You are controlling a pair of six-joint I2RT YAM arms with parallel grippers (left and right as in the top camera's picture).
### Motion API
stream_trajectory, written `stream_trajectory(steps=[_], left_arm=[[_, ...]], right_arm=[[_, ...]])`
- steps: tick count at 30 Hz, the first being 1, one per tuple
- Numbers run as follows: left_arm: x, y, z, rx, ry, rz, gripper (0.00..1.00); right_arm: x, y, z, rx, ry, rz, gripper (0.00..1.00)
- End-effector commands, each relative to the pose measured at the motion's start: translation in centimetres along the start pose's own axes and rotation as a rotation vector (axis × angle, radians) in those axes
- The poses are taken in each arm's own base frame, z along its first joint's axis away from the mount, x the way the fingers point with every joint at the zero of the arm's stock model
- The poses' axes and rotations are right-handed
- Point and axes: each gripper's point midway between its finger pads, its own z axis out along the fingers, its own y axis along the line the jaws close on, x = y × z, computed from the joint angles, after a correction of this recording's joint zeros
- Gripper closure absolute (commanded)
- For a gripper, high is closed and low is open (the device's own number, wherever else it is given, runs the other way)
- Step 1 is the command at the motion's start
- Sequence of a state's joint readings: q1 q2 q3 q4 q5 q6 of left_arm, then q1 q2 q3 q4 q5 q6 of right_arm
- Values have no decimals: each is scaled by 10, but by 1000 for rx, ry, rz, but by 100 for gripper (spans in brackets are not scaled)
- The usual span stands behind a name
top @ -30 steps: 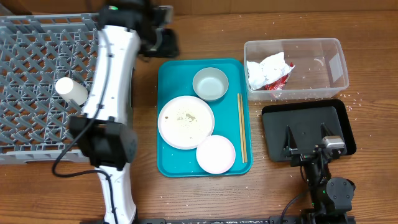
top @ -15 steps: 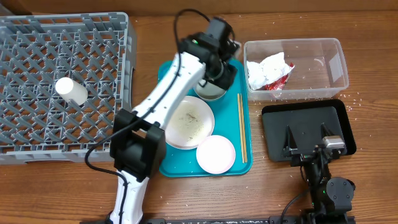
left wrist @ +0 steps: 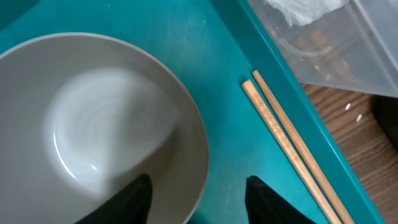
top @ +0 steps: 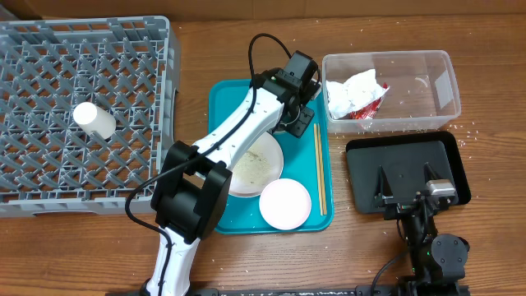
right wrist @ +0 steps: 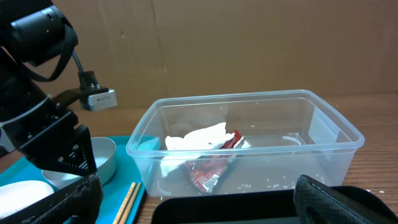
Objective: Sort waste into correct bins and load items into the dishwasher
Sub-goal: 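Reach the left gripper to the small white bowl and grasp its rim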
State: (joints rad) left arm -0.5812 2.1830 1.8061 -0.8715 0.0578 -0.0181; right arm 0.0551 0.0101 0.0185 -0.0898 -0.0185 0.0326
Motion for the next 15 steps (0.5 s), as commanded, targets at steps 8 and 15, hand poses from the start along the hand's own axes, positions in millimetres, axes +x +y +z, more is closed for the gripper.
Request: stream_trajectory(steps=[8,15], left_arm=[[13,3,26,-16,-1,25,54],[13,3,28,-16,-5,22,68]], right_arm=[[2,0,0,-1,-2,-4,0],[2,0,0,-1,-2,-4,0]])
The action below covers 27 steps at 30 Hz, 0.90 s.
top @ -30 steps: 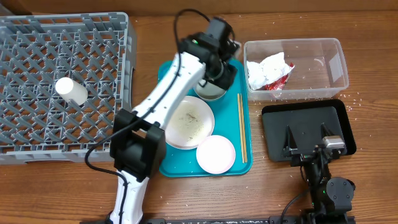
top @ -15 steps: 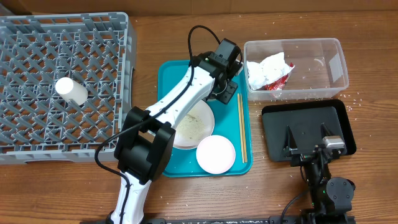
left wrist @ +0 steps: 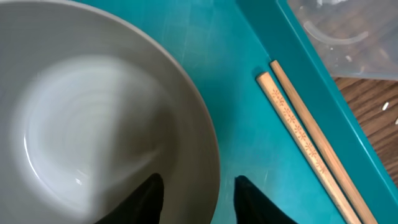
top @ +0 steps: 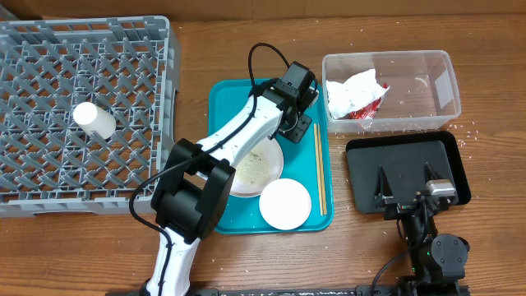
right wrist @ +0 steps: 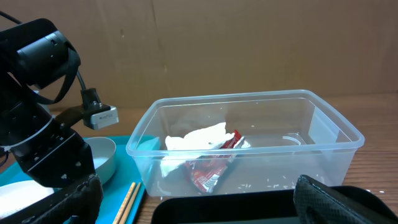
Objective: Sort waste into correct bins and load items into the dishwasher
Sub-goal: 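Reach the left gripper to the small white bowl and grasp its rim, then carry the bowl over the dish rack, set it down, open gripper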
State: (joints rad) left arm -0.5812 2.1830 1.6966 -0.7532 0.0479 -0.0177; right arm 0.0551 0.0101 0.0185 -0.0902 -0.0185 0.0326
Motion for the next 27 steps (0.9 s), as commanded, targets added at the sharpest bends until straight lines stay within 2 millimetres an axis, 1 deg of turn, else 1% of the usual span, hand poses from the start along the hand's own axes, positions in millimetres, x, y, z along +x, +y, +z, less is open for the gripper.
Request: stream_trajectory(steps=[1,3,4,8,10,12,15,16,18,19,21,22,23,24,26,27], left_arm=[[1,0,4,-6,1,21,71],[-1,-1,3,-6,-8,20,80],[-3,-1,3,-6,-15,11,83],[-13,-1,-2,-4,-42,-24,88],[-19,-1,-6,-4,-55,-25,95],[-25,-2,-13,-3,-66,-37,96],[-39,-1,-33,3,-87,-88,96],[-44,0,-42,3,-97,-96,96],[-57,3,-67,6,-126,-104,96],[-65,8,-85,5,-152,-117,96],[-77,17,-114,3,-197,-136,96],[-84,25,-131,4,-226,-150,96],[-89,33,-146,5,-251,-164,96],[-94,45,-163,0,-281,-185,96],[-99,75,-187,-28,-328,-231,96],[-100,94,-199,-45,-351,-258,96]], right_arm=[[2,0,0,-1,-3,-4,0],[2,0,0,-1,-3,-4,0],[2,0,0,-1,-3,-4,0],[2,0,0,-1,-3,-4,0],[2,0,0,-1,-3,-4,0],[2,0,0,-1,-3,-4,0],[2,0,0,-1,-3,-4,0],[2,0,0,-1,-3,-4,0],[2,0,0,-1,-3,-4,0],[2,0,0,-1,-3,-4,0],[2,0,0,-1,-3,-4,0],[2,0,0,-1,-3,-4,0],[2,0,0,-1,-3,-4,0],[2,0,0,-1,-3,-4,0],[2,0,0,-1,-3,-4,0],[2,0,0,-1,-3,-4,0]])
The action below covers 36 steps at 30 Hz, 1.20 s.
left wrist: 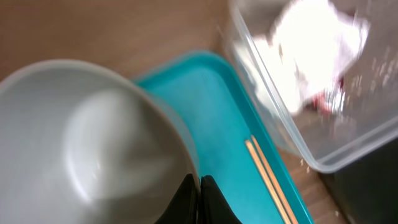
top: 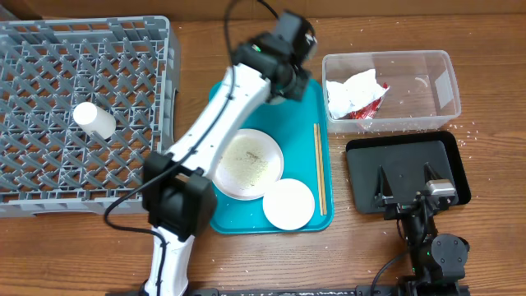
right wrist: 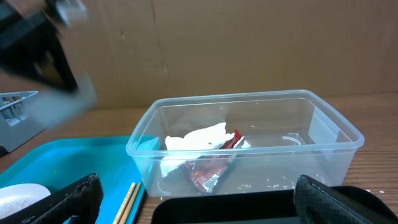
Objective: Sort waste into correct bins and load items into the dishwasher
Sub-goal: 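Carry the bowl over the dish rack, set it down, open gripper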
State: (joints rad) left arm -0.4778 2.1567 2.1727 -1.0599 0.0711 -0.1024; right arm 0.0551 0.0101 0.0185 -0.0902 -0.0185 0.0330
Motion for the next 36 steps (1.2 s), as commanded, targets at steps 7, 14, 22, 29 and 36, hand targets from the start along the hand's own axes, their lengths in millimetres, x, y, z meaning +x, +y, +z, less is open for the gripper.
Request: stream_trajectory(steps=[7,14,22,29,36], left_arm=[[-54,150,-103,168,-297,-157,96],[-39,259,-131,320,-457,-272,96],[-4,335,-125,483,-546,-369,96],[27,375,-120,706,-649,-395,96],[52,401,-101,773,-606,-584,96]], right_arm=[[2,0,0,-1,-3,-4,0],[2,0,0,-1,-3,-4,0],[2,0,0,-1,-3,-4,0],[2,0,0,-1,-3,-4,0],[2,0,0,-1,-3,-4,0]])
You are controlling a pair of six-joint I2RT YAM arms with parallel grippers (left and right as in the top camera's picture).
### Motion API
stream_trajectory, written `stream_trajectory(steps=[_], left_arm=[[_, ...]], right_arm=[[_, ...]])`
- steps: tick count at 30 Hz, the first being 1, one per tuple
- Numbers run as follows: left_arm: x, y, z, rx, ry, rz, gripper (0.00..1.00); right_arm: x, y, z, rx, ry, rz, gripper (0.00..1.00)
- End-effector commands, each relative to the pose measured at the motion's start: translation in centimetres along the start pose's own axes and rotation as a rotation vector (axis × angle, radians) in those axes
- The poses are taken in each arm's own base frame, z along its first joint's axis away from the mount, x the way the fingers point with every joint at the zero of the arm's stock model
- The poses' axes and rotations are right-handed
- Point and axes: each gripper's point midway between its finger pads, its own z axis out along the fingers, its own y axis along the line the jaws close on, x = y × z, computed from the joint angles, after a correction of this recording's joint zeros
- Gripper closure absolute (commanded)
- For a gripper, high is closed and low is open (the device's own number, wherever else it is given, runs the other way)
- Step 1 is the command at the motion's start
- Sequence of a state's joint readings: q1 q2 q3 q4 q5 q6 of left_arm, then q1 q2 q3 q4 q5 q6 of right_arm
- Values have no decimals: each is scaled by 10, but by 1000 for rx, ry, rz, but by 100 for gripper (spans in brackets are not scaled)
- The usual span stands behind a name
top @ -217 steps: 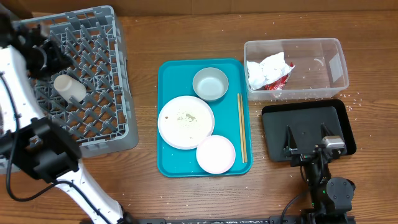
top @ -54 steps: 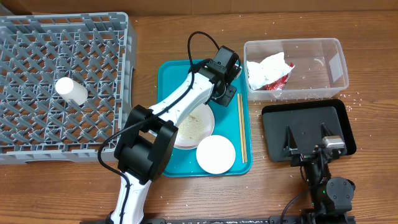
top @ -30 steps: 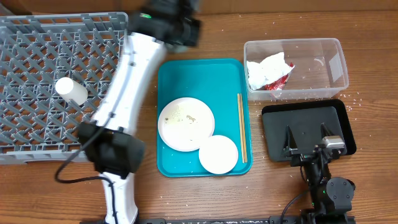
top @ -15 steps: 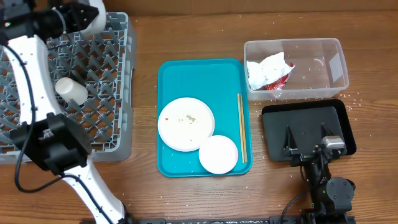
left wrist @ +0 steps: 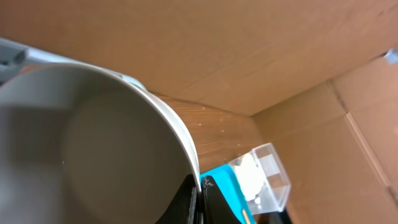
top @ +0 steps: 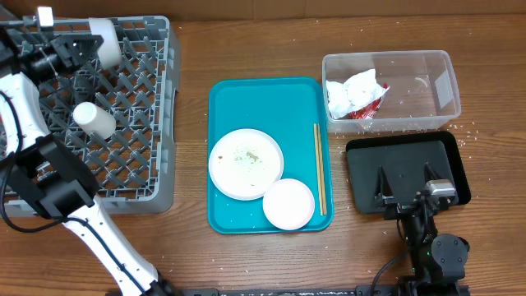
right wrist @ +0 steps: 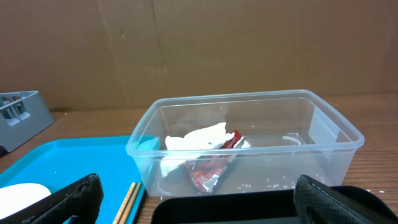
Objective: Sort waste into correct bins and load items into the dishwasher
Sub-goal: 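Carry the bowl over the dish rack, set it down, open gripper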
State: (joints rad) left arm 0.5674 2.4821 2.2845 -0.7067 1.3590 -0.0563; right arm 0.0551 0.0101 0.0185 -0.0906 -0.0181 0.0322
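Note:
My left gripper [top: 89,46] is shut on the rim of a grey bowl [top: 105,39], which it holds tilted on edge over the back left part of the grey dish rack [top: 168,99]. In the left wrist view the bowl [left wrist: 93,143] fills the frame and the gripper [left wrist: 200,186] pinches its rim. A white cup [top: 93,120] lies in the rack. The teal tray [top: 238,99] carries a soiled white plate [top: 246,164], a small white dish [top: 288,203] and chopsticks [top: 319,168]. My right gripper [right wrist: 205,208] rests open over the black bin [top: 407,173].
A clear bin [top: 444,82] at the back right holds white paper and a red wrapper [top: 353,92]; its wall [right wrist: 323,134] stands close in front of my right gripper. Crumbs are scattered on the wooden table around both bins.
My left gripper, still holding the bowl, was above the back edge of the teal tray and is now far to the left, over the back of the dish rack. The right arm has not moved.
My left gripper stood open astride the rim of the grey bowl on the tray, then narrower on that rim. Then it was shut on the bowl, held up over the tray's back edge. Now the bowl hangs over the rack.

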Motion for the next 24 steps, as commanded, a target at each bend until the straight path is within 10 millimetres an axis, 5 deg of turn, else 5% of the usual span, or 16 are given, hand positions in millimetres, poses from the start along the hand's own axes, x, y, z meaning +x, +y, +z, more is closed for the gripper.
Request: stream_trajectory(steps=[1,19,24], left_arm=[[3,-3,-4,80,2,-98,96],[-9,22,-52,9,-79,-458,94],[-11,26,-67,1,-104,-467,41]], right_arm=[[2,1,0,-1,-3,-3,0],[2,1,0,-1,-3,-3,0],[2,1,0,-1,-3,-3,0]])
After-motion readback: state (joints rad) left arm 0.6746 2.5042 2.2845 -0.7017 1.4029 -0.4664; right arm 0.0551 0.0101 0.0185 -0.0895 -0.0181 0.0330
